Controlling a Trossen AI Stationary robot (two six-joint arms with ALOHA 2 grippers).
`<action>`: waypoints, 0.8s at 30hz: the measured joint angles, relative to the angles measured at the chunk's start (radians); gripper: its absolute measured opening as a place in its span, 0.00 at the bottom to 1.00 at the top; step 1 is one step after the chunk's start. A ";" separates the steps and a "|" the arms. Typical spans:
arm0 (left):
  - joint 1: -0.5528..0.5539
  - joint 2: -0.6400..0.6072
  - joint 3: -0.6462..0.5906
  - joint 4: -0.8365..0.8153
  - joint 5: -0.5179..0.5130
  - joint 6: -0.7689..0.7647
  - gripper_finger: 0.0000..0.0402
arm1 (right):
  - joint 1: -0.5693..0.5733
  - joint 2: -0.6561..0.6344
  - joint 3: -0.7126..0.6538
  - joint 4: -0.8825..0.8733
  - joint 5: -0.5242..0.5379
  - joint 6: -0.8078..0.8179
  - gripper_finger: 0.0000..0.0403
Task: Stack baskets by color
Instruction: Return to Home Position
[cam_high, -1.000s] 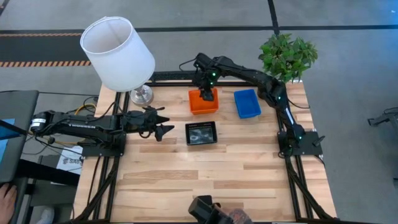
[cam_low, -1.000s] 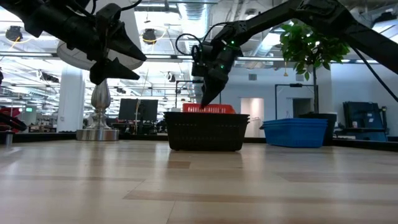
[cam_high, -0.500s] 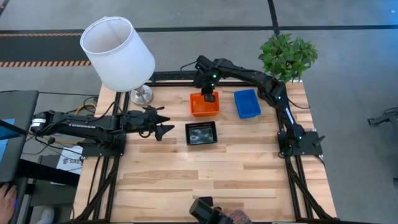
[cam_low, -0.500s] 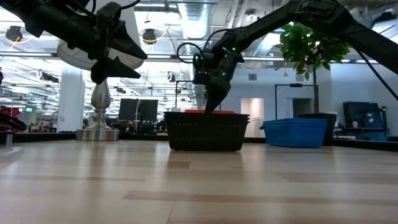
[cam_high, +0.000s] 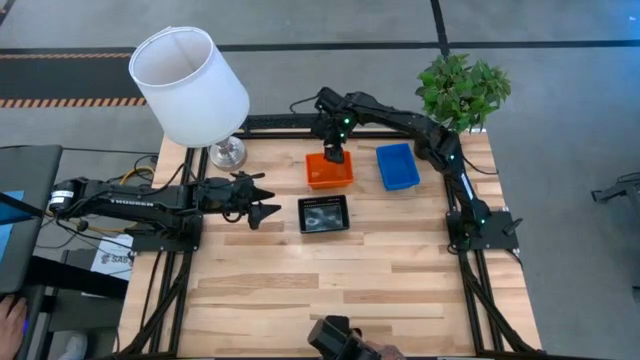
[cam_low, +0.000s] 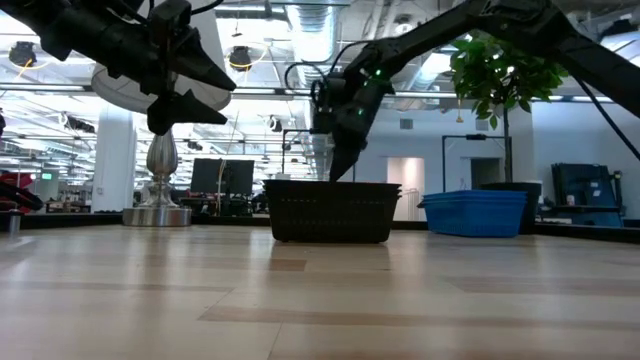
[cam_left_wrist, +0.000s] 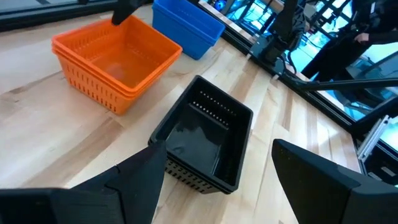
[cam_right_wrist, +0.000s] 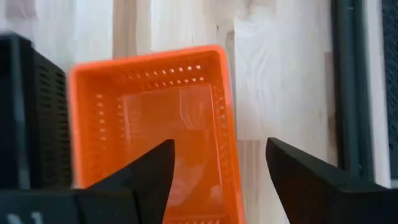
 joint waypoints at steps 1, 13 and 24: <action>0.000 0.000 0.000 0.001 0.000 0.003 0.69 | -0.001 -0.012 0.000 -0.008 -0.002 0.017 0.68; 0.007 -0.001 0.052 0.282 0.006 0.235 0.69 | 0.020 -0.304 -0.149 -0.156 -0.323 0.222 0.68; 0.089 -0.110 0.101 0.213 0.238 0.369 0.69 | 0.179 -0.975 -0.888 0.460 -0.082 0.651 0.59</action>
